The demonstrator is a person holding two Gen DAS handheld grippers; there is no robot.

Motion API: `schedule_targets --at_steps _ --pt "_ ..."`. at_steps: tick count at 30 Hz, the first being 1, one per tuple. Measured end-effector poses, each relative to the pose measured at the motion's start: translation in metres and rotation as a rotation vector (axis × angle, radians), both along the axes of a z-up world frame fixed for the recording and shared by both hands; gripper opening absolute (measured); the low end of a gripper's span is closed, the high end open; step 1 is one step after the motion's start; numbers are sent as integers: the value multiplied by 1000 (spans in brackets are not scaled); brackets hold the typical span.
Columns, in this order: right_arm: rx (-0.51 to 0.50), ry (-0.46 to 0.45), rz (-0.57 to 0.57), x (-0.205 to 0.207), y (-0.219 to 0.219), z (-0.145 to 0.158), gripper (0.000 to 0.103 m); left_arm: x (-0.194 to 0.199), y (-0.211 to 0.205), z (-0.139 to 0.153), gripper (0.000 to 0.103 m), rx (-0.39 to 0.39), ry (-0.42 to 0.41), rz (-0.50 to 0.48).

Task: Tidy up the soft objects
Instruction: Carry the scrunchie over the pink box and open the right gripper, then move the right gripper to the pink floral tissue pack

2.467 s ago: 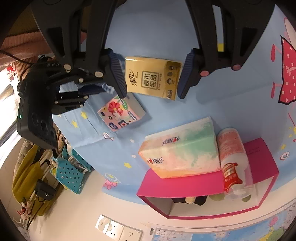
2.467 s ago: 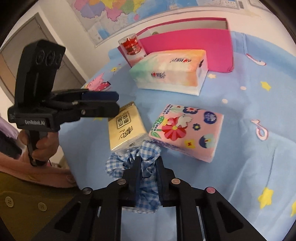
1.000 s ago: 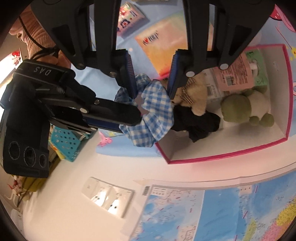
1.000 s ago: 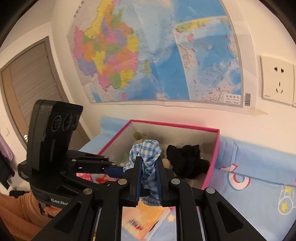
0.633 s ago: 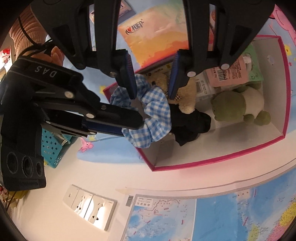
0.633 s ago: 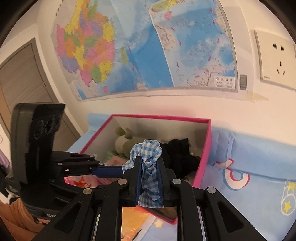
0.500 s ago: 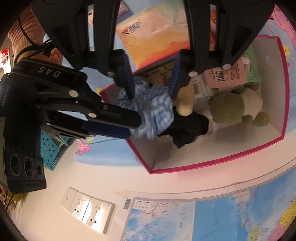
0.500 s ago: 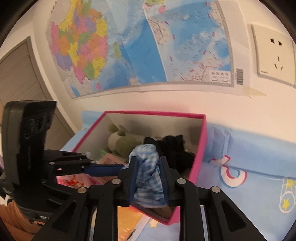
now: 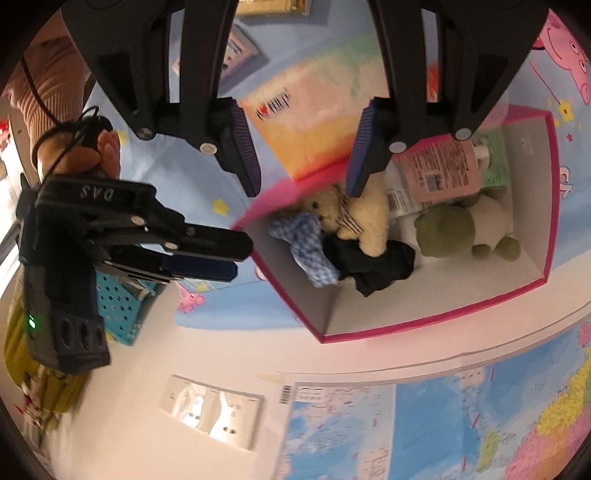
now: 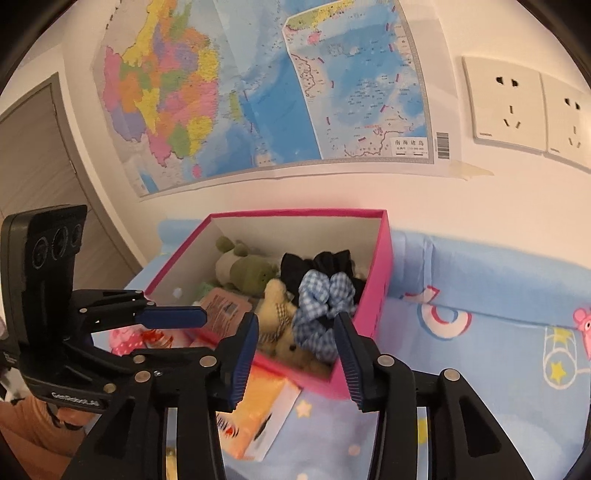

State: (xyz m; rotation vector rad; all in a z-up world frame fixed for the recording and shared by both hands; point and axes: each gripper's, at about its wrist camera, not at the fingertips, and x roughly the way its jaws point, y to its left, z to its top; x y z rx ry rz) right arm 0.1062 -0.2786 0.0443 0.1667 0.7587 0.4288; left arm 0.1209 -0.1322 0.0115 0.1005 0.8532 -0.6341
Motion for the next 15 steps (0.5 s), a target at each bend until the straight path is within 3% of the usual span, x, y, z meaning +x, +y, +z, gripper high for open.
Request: schedule_targets --at_steps 5,9,15 --pt "24 2 27 -22 0 0 47 -29 0 -4 50 5 -16 -54" --pt "60 15 60 -47 -1 -4 51 -51 6 -17 50 -24 27 -80" --pt "95 76 77 -81 -2 -27 54 -79 11 -41 50 -9 81 -98"
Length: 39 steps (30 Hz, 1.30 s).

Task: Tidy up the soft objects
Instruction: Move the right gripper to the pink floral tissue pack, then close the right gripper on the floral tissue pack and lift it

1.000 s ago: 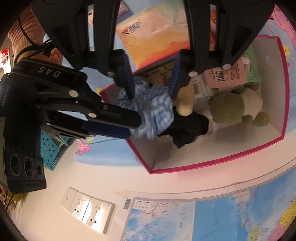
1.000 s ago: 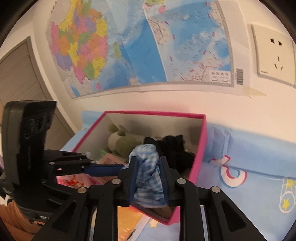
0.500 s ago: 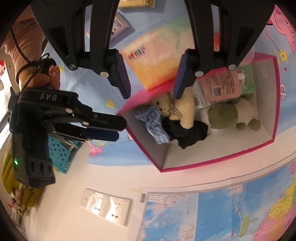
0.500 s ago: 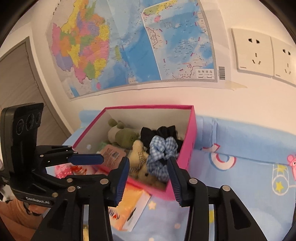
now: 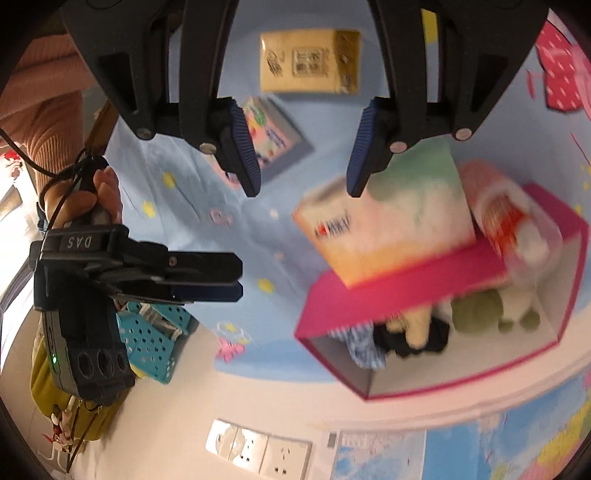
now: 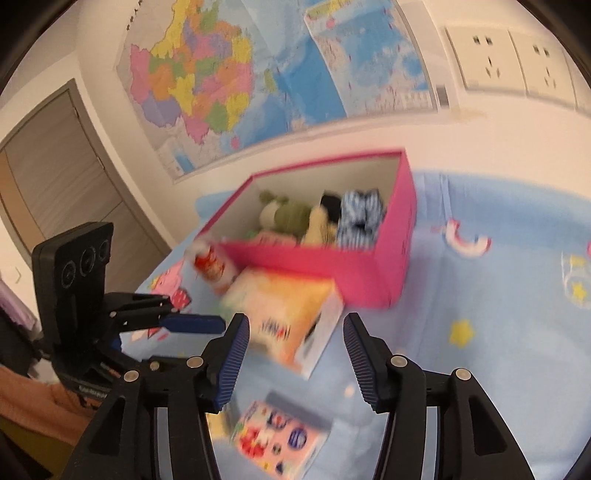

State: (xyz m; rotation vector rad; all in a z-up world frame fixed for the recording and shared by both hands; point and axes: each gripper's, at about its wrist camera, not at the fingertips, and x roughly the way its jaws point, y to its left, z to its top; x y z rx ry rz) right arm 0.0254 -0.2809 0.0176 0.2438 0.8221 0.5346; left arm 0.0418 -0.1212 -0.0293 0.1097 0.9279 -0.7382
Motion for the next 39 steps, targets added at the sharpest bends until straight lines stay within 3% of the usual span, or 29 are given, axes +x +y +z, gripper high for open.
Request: schedule_targets --at_steps 8,15,25,27,31,36,39 --pt "26 125 -18 -31 0 -44 54 -11 0 -33 50 -6 106 3" --pt "41 184 -41 -45 -4 -63 54 -19 0 -44 50 -10 142 -8" --pt "59 207 -45 -55 -1 -71 54 -26 -11 -49 50 -9 162 -37" --pt "68 208 -45 -57 0 -71 54 -28 -13 -50 45 -5 167 -43" --pt "72 214 -46 -59 3 -74 54 -29 -14 -51 43 -19 186 -56" --pt "86 222 -41 -61 4 -77 44 -29 -18 -52 42 -24 197 -68" --pt "86 221 -50 -61 4 -77 43 -28 -19 -52 42 -26 207 -66"
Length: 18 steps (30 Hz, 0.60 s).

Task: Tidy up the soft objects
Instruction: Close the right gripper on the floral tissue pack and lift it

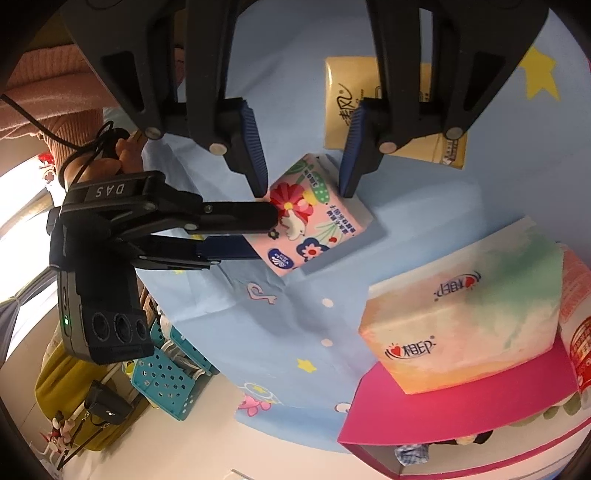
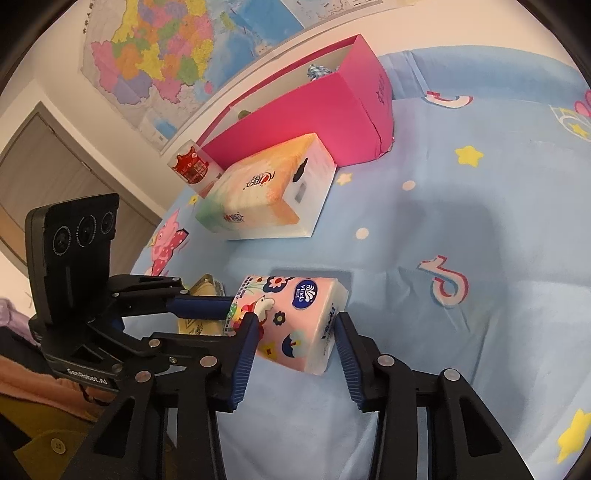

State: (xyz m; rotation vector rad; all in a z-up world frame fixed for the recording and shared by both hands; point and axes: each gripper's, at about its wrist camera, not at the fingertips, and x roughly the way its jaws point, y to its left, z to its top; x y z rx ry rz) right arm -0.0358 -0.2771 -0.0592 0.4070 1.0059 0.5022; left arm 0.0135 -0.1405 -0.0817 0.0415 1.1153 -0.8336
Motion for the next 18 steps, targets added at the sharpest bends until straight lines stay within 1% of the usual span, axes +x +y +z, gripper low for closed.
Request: schedule_targets --at_steps 3,9,14,18 --pt "-1 -3 -8 -1 -1 1 43 0 -1 0 42 -7 7 -2" --pt "-13 -14 -12 -2 -1 6 43 -1 -2 7 42 -19 -10 3" --pt "-17 -45 -12 -2 -2 18 43 0 -4 16 42 -26 -32 3" --pt "-33 -77 -10 0 -3 32 43 2 -4 26 42 -55 -32 13"
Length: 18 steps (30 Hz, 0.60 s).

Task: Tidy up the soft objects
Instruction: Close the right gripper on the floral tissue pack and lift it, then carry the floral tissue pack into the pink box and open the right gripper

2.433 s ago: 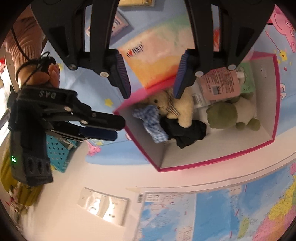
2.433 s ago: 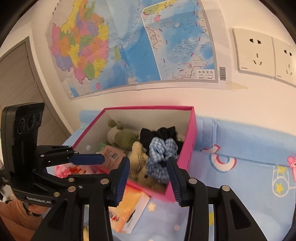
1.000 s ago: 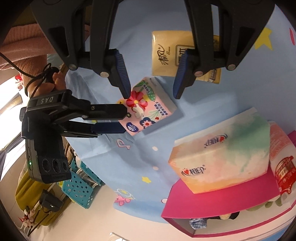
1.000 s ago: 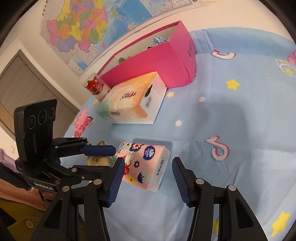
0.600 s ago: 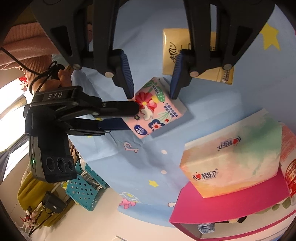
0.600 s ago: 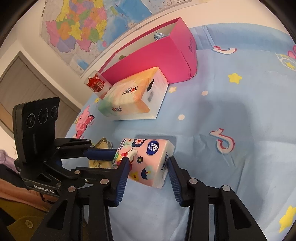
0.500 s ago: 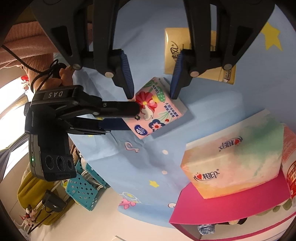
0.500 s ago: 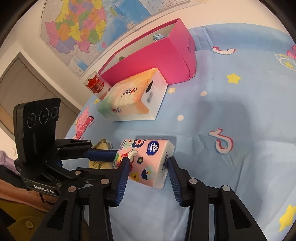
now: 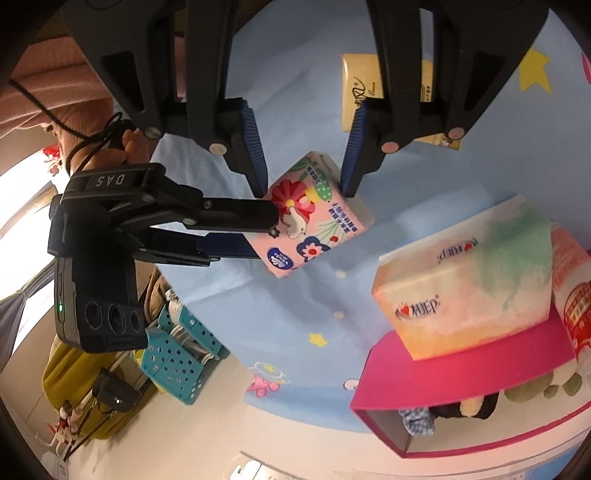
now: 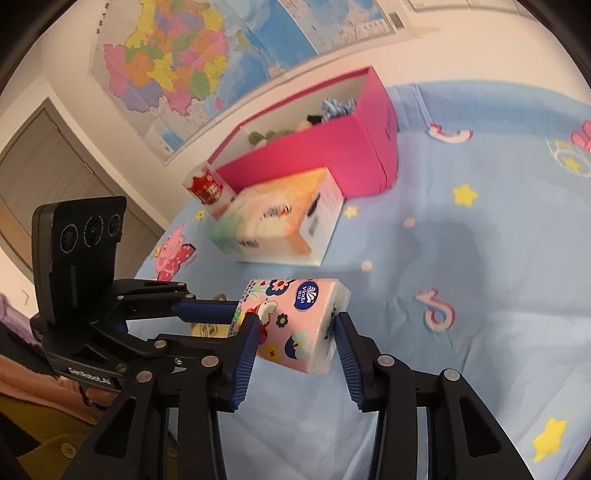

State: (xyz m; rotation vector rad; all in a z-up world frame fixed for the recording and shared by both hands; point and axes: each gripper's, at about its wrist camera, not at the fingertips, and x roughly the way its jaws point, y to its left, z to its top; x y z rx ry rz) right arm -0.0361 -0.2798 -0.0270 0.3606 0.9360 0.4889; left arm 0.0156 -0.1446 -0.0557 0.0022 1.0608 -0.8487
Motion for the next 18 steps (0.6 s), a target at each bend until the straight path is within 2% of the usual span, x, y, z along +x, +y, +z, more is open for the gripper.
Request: schedule_targets --at_steps 7,18 --pt "-14 -73 12 9 -1 28 43 10 1 26 42 -29 -62 18" --pt "-43 -176 51 43 8 61 43 33 10 66 42 -11 -192 74"
